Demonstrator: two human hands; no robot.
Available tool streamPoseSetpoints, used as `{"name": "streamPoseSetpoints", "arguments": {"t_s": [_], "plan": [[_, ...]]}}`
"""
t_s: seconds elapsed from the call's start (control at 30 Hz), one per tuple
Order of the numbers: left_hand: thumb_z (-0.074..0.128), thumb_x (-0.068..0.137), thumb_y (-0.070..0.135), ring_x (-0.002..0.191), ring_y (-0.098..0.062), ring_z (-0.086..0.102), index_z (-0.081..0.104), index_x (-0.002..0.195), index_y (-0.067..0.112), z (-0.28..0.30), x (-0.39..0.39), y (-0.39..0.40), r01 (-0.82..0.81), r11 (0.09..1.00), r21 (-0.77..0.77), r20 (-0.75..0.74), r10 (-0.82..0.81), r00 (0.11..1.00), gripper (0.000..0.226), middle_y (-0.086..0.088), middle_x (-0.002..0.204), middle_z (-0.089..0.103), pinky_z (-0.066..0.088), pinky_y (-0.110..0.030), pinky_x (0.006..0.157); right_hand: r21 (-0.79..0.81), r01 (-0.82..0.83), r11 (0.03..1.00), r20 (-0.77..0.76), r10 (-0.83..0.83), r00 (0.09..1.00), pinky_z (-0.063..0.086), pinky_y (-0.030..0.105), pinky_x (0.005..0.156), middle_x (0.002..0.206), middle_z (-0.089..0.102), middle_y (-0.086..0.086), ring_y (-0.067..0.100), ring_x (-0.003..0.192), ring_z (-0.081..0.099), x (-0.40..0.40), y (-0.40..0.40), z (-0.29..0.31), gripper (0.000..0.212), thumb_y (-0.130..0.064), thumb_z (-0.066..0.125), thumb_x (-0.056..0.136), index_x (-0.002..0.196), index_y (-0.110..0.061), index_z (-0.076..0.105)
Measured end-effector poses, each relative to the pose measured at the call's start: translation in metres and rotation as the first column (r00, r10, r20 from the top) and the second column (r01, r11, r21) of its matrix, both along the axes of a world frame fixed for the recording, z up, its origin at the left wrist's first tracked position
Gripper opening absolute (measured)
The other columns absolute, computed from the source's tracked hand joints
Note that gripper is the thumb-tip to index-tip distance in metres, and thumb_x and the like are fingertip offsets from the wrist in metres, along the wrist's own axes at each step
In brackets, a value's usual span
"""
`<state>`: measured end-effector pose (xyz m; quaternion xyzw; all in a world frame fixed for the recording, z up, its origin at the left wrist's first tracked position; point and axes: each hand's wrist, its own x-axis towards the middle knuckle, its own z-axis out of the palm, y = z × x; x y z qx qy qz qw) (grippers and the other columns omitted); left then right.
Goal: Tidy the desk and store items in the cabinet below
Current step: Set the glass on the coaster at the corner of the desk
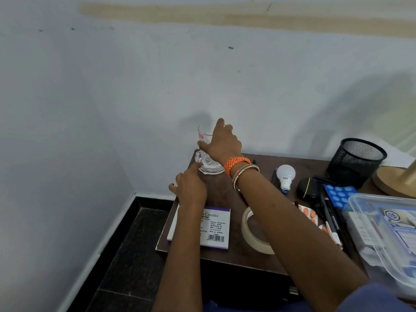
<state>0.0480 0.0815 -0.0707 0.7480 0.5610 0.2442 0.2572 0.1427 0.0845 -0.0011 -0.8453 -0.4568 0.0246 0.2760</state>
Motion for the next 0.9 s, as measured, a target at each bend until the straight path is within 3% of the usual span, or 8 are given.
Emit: {"name": "streamPoseSetpoints", "arguments": {"t_s": [0.13, 0.27, 0.43, 0.57, 0.63, 0.73, 0.9], "plan": [[0.042, 0.097, 0.023, 0.126, -0.028, 0.045, 0.047, 0.132, 0.029, 0.001, 0.001, -0.001, 0.005, 1.0, 0.013, -0.058, -0.004, 0.998, 0.036, -0.008, 0.125, 0.061, 0.015, -0.054, 0.11, -0.023, 0.055, 0.998, 0.122, -0.051, 0.991, 0.044, 0.042, 0.086, 0.135, 0.042, 0.017, 0.035, 0.114, 0.052, -0.001, 0.001, -0.004, 0.088, -0.053, 0.057, 0.084, 0.146, -0.005, 0.017], [0.049, 0.094, 0.021, 0.127, -0.027, 0.046, 0.047, 0.132, 0.026, 0.0, 0.0, -0.005, 0.001, 0.998, 0.061, -0.094, 0.005, 0.996, 0.038, -0.007, 0.133, 0.054, 0.013, -0.056, 0.111, -0.006, 0.076, 0.997, 0.097, -0.075, 0.992, 0.039, 0.051, 0.095, 0.146, 0.031, 0.02, 0.039, 0.121, 0.047, -0.002, -0.001, 0.002, 0.107, -0.065, 0.057, 0.079, 0.151, -0.01, -0.001], [0.052, 0.09, 0.009, 0.117, -0.019, 0.054, 0.059, 0.121, 0.017, 0.018, -0.001, -0.015, -0.062, 0.945, 0.322, 0.146, 0.015, 0.989, 0.033, -0.004, 0.133, 0.054, 0.017, -0.046, 0.114, 0.118, 0.053, 0.992, 0.105, -0.066, 0.992, 0.038, 0.048, 0.092, 0.143, 0.032, 0.018, 0.037, 0.12, 0.045, -0.002, -0.016, 0.03, 0.099, -0.055, 0.055, 0.084, 0.151, -0.011, -0.002], [0.057, 0.086, 0.006, 0.104, -0.022, 0.061, 0.063, 0.112, 0.011, 0.026, 0.006, -0.032, -0.03, 0.894, 0.448, 0.288, -0.113, 0.951, 0.027, -0.008, 0.119, 0.063, 0.047, -0.043, 0.098, 0.115, 0.117, 0.987, 0.129, -0.131, 0.983, 0.027, 0.054, 0.103, 0.141, 0.037, 0.017, 0.039, 0.132, 0.031, 0.012, -0.049, 0.053, 0.09, -0.046, 0.053, 0.085, 0.151, -0.011, 0.003], [0.056, 0.087, 0.012, 0.106, -0.025, 0.06, 0.063, 0.112, 0.009, 0.028, 0.014, -0.042, 0.014, 0.858, 0.513, 0.307, -0.199, 0.931, 0.026, -0.011, 0.117, 0.065, 0.052, -0.042, 0.092, 0.044, 0.191, 0.981, 0.143, -0.195, 0.97, 0.02, 0.058, 0.107, 0.145, 0.033, 0.019, 0.041, 0.138, 0.02, 0.024, -0.07, 0.057, 0.088, -0.046, 0.052, 0.085, 0.15, -0.012, 0.004], [0.05, 0.09, 0.018, 0.11, -0.021, 0.056, 0.061, 0.116, 0.011, 0.032, 0.027, -0.061, 0.128, 0.781, 0.612, 0.277, -0.363, 0.89, 0.029, -0.007, 0.115, 0.065, 0.045, -0.029, 0.094, -0.035, 0.279, 0.96, 0.146, -0.271, 0.951, 0.027, 0.054, 0.103, 0.142, 0.035, 0.019, 0.041, 0.132, 0.027, 0.048, -0.107, 0.053, 0.083, -0.044, 0.053, 0.085, 0.148, -0.013, 0.01], [0.044, 0.094, 0.037, 0.115, -0.007, 0.045, 0.051, 0.127, 0.016, 0.035, 0.049, -0.09, 0.355, 0.73, 0.584, 0.206, -0.556, 0.805, 0.04, 0.001, 0.118, 0.059, 0.032, -0.014, 0.094, -0.095, 0.477, 0.874, 0.202, -0.453, 0.869, 0.033, 0.05, 0.097, 0.129, 0.047, 0.021, 0.041, 0.119, 0.046, 0.094, -0.172, 0.036, 0.063, -0.041, 0.052, 0.088, 0.138, -0.01, 0.03]]}}
